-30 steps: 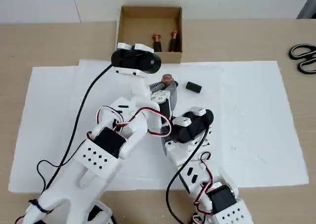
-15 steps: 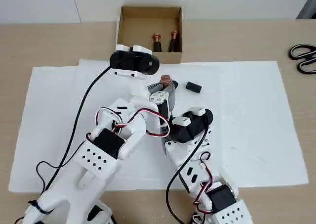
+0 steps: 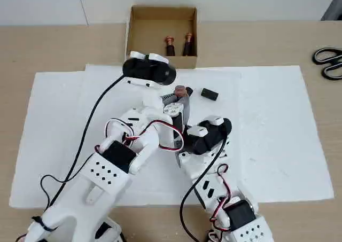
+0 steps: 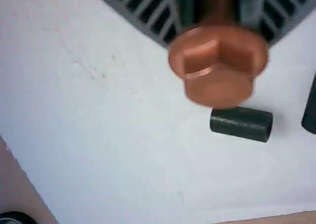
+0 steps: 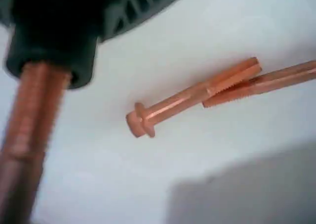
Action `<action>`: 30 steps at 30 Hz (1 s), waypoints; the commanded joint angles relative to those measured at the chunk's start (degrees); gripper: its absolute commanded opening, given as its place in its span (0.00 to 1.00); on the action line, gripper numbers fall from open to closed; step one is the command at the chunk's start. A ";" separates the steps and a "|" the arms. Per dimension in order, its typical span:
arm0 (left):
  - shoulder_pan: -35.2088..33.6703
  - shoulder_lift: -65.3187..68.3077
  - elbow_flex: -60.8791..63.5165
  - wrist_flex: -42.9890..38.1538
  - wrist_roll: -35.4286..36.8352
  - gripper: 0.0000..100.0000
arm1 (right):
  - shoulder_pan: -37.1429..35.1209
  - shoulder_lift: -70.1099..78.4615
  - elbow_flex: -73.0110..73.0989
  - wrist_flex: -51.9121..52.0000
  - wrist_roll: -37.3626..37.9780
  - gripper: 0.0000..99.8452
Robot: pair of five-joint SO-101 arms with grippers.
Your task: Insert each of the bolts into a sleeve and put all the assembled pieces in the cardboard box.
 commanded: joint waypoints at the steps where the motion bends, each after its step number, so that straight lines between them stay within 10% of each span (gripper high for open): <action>1: 0.09 -1.67 -0.13 -0.70 -0.53 0.01 | -0.31 -1.19 -1.32 -0.22 -0.09 0.00; 30: 3.25 -1.67 0.57 10.37 -0.53 0.01 | -0.22 -1.27 -1.32 -0.22 -0.09 0.00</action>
